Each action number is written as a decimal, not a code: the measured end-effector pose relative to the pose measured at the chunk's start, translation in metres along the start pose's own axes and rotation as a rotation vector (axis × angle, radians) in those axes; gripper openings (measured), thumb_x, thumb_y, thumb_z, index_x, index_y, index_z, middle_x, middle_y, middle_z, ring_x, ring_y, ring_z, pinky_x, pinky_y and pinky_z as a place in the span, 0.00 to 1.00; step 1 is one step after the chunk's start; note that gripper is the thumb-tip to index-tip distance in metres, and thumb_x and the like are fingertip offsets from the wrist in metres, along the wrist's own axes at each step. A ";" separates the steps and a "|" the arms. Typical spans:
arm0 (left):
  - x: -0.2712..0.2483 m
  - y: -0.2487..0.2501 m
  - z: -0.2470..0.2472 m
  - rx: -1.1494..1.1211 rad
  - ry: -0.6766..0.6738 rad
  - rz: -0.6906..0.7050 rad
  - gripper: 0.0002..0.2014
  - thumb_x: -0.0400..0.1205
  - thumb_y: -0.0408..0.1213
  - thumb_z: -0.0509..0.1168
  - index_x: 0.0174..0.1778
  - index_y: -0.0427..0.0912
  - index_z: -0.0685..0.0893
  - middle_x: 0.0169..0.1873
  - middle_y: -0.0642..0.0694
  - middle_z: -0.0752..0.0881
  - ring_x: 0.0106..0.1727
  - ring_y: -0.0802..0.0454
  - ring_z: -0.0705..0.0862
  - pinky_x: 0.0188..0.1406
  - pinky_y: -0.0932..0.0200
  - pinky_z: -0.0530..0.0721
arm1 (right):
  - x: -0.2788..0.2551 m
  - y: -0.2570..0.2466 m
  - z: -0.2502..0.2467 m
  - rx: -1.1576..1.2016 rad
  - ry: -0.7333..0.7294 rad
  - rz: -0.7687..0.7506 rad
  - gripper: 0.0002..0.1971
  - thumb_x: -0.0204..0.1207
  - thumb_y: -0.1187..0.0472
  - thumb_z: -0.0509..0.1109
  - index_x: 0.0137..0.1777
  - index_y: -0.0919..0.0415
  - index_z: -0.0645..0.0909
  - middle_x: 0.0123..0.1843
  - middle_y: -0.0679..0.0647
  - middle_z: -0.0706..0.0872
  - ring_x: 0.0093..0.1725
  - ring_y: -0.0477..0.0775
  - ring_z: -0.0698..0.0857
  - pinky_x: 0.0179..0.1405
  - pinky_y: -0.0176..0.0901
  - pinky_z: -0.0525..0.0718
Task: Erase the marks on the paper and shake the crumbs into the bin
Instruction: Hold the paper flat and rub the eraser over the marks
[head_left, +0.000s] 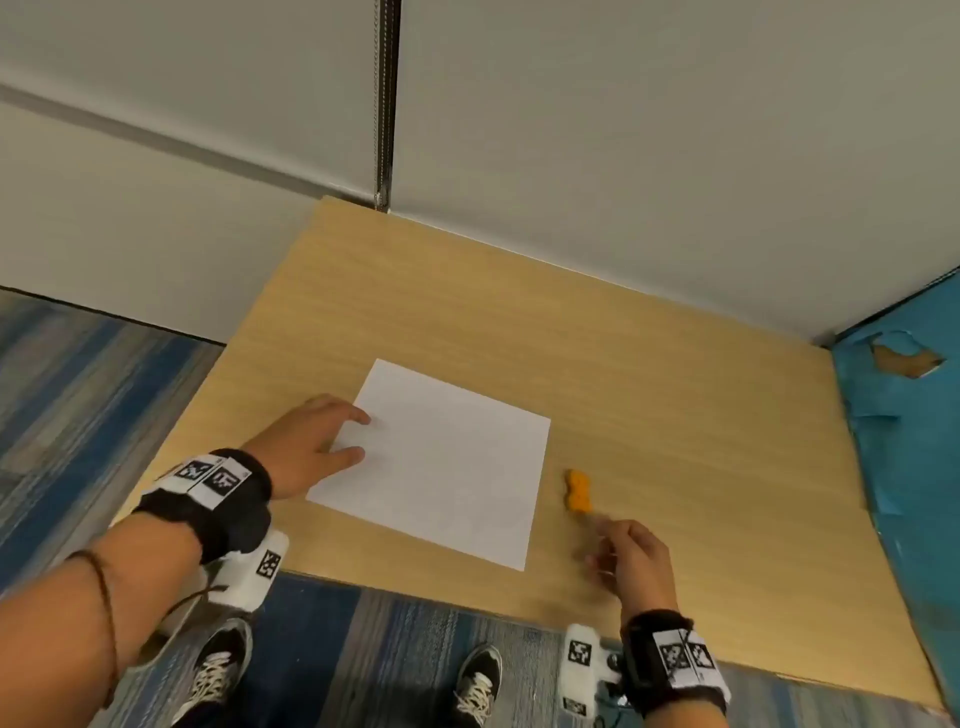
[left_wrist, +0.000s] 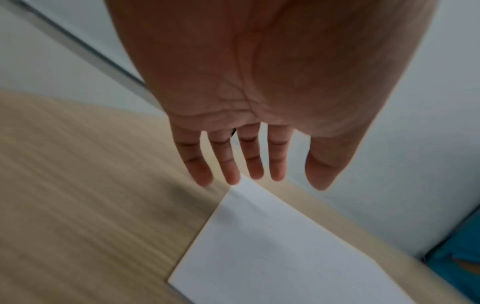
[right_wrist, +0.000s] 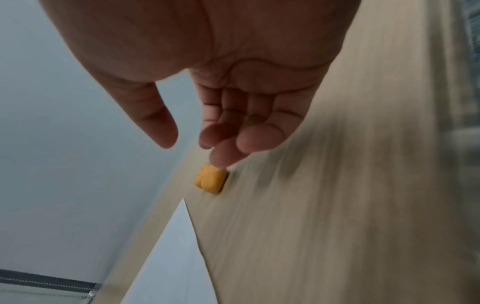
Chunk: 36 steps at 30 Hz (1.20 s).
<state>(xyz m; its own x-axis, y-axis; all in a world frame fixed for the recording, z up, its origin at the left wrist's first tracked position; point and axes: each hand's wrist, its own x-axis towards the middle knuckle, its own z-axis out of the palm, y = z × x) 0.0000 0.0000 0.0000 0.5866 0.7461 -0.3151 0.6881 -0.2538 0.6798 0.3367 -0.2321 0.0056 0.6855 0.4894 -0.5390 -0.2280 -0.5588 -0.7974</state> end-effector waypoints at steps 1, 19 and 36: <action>0.008 -0.001 0.004 0.086 -0.025 0.016 0.24 0.83 0.50 0.67 0.76 0.57 0.73 0.75 0.55 0.70 0.74 0.51 0.72 0.70 0.58 0.71 | 0.013 -0.002 0.006 -0.021 -0.001 -0.006 0.06 0.81 0.65 0.71 0.42 0.63 0.81 0.29 0.58 0.81 0.29 0.58 0.82 0.33 0.51 0.80; -0.019 -0.005 0.020 0.357 -0.200 -0.011 0.34 0.81 0.56 0.66 0.82 0.63 0.62 0.81 0.56 0.60 0.80 0.48 0.58 0.78 0.45 0.66 | 0.059 -0.004 0.038 -0.303 0.048 -0.107 0.18 0.70 0.56 0.82 0.39 0.73 0.85 0.33 0.60 0.86 0.33 0.57 0.77 0.34 0.44 0.74; -0.043 -0.031 0.023 1.074 -0.274 0.380 0.45 0.74 0.75 0.44 0.86 0.61 0.44 0.83 0.51 0.50 0.80 0.49 0.59 0.74 0.48 0.71 | 0.023 -0.008 0.089 -0.395 -0.523 -0.461 0.27 0.67 0.58 0.85 0.53 0.80 0.81 0.55 0.73 0.90 0.55 0.70 0.91 0.64 0.60 0.85</action>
<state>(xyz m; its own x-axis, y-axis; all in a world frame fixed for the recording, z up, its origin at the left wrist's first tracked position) -0.0368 -0.0386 -0.0229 0.8143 0.3864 -0.4331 0.3794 -0.9191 -0.1066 0.2929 -0.1563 -0.0247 0.2160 0.9246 -0.3137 0.3283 -0.3714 -0.8685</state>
